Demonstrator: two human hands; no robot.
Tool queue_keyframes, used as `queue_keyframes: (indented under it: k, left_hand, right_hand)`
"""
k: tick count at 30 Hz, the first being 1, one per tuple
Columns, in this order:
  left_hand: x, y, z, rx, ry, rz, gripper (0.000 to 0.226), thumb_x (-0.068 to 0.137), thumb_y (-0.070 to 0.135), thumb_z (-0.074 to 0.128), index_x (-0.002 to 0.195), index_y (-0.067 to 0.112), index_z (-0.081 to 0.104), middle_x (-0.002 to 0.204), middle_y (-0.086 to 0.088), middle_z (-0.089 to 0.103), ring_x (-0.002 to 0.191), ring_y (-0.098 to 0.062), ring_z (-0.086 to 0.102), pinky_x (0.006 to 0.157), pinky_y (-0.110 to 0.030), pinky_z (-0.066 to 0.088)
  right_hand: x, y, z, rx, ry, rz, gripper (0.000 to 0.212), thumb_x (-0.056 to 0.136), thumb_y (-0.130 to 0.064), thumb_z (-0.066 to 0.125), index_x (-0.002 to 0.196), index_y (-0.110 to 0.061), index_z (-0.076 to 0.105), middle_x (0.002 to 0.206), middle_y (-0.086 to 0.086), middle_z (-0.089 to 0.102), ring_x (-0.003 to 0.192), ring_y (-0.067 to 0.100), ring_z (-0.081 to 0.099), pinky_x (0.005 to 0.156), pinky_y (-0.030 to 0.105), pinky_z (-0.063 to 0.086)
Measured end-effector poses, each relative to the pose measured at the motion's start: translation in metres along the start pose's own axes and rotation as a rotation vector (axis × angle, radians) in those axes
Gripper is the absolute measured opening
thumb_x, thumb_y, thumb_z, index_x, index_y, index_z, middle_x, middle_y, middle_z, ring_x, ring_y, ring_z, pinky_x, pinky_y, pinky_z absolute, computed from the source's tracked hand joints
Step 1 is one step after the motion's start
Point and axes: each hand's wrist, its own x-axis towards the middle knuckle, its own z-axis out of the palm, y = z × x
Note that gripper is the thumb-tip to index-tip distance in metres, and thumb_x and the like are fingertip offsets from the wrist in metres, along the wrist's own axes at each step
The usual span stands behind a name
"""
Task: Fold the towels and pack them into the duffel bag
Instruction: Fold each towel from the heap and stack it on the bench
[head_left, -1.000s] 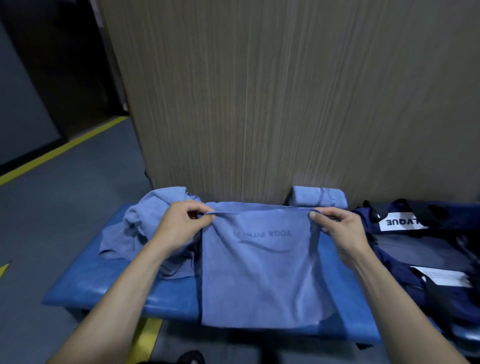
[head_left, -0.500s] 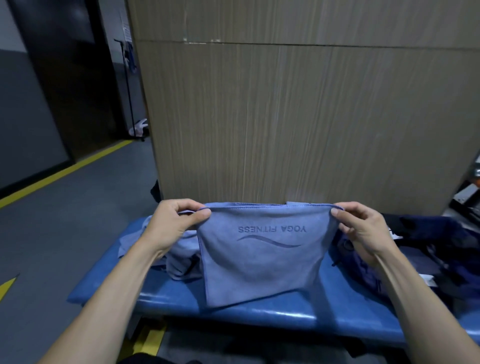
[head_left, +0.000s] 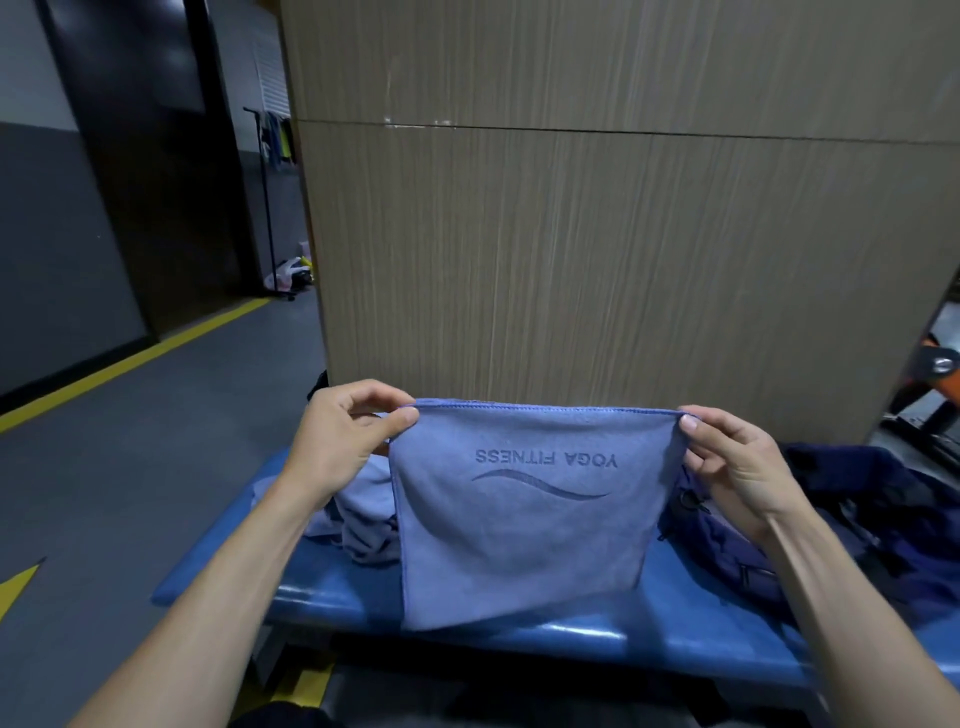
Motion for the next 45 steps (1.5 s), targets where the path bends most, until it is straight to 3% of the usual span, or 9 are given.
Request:
queue_keyframes:
  k: [4, 11, 16, 20, 24, 29, 35, 39, 45]
  left_hand:
    - [0.000, 0.004, -0.005, 0.038, -0.037, 0.059, 0.020, 0.084, 0.005, 0.079, 0.097, 0.020, 0.076, 0.079, -0.011, 0.068, 0.060, -0.012, 0.057, 0.062, -0.025, 0.056]
    - [0.006, 0.007, -0.015, 0.381, -0.101, 0.233, 0.017, 0.087, 0.012, 0.078, 0.095, 0.027, 0.080, 0.083, 0.005, 0.074, 0.076, -0.017, 0.072, 0.077, -0.044, 0.060]
    - [0.008, 0.021, -0.017, 0.145, -0.236, 0.079, 0.003, 0.087, 0.008, 0.076, 0.086, 0.011, 0.077, 0.082, -0.004, 0.076, 0.077, -0.016, 0.070, 0.083, -0.044, 0.060]
    - [0.008, 0.024, -0.021, -0.138, -0.390, -0.068, 0.021, 0.087, 0.030, 0.077, 0.091, 0.009, 0.072, 0.086, -0.008, 0.072, 0.076, -0.013, 0.064, 0.071, -0.026, 0.056]
    - [0.009, 0.023, -0.017, -0.089, -0.350, -0.056, 0.015, 0.093, 0.012, 0.068, 0.096, -0.001, 0.063, 0.078, -0.010, 0.070, 0.068, -0.013, 0.062, 0.063, -0.023, 0.054]
    - [0.011, 0.012, -0.014, 0.107, -0.332, 0.006, 0.006, 0.093, 0.001, 0.067, 0.097, 0.004, 0.071, 0.089, -0.020, 0.073, 0.079, -0.019, 0.066, 0.071, -0.027, 0.057]
    - [0.012, 0.008, -0.018, 0.311, -0.350, 0.070, 0.019, 0.091, 0.009, 0.073, 0.103, 0.023, 0.077, 0.097, 0.008, 0.078, 0.097, -0.006, 0.071, 0.089, -0.023, 0.052]
    - [0.012, 0.010, -0.011, 0.363, -0.329, 0.123, 0.021, 0.090, 0.005, 0.073, 0.103, 0.021, 0.078, 0.097, 0.013, 0.078, 0.096, -0.002, 0.071, 0.089, -0.015, 0.052]
    - [0.019, 0.004, -0.003, 0.465, -0.313, 0.186, 0.019, 0.090, 0.007, 0.074, 0.103, 0.021, 0.079, 0.095, 0.016, 0.077, 0.094, 0.001, 0.071, 0.089, -0.017, 0.053]
  right_hand:
    - [-0.005, -0.006, 0.003, -0.023, 0.001, -0.015, 0.017, 0.060, -0.019, 0.080, 0.075, -0.012, 0.078, 0.076, 0.002, 0.072, 0.073, 0.010, 0.068, 0.068, 0.019, 0.056]
    - [-0.004, -0.010, -0.001, -0.041, 0.024, -0.029, 0.020, 0.067, -0.009, 0.079, 0.083, -0.017, 0.071, 0.076, -0.003, 0.064, 0.076, 0.009, 0.059, 0.068, 0.016, 0.054]
    - [-0.003, -0.017, -0.006, -0.181, -0.023, -0.009, 0.067, 0.036, -0.036, 0.102, 0.096, -0.019, 0.076, 0.079, -0.008, 0.068, 0.075, 0.001, 0.065, 0.064, 0.014, 0.053]
    - [-0.002, -0.019, -0.009, -0.494, -0.077, -0.018, 0.028, 0.077, -0.006, 0.081, 0.105, -0.007, 0.075, 0.084, 0.002, 0.073, 0.077, 0.012, 0.063, 0.064, 0.012, 0.051]
    - [0.000, -0.016, -0.012, -0.640, -0.133, -0.027, 0.010, 0.092, -0.001, 0.069, 0.098, -0.003, 0.076, 0.083, 0.011, 0.074, 0.072, 0.015, 0.061, 0.066, 0.016, 0.052]
    - [0.005, -0.013, -0.019, -0.558, -0.135, 0.048, 0.006, 0.094, 0.000, 0.064, 0.097, 0.002, 0.069, 0.082, 0.006, 0.069, 0.074, 0.012, 0.062, 0.070, 0.018, 0.055]
    - [0.008, -0.019, -0.027, -0.764, -0.346, 0.177, 0.014, 0.085, 0.005, 0.073, 0.098, 0.003, 0.070, 0.076, 0.009, 0.066, 0.067, 0.013, 0.062, 0.065, 0.017, 0.051]
    - [0.015, -0.019, -0.028, -1.009, -0.505, 0.231, 0.021, 0.080, -0.001, 0.082, 0.099, -0.009, 0.078, 0.082, 0.007, 0.072, 0.076, 0.010, 0.065, 0.077, 0.022, 0.052]
    - [0.016, -0.006, -0.030, -1.104, -0.575, 0.288, 0.010, 0.078, -0.001, 0.084, 0.081, -0.006, 0.076, 0.076, 0.004, 0.072, 0.073, 0.011, 0.064, 0.071, 0.025, 0.051]
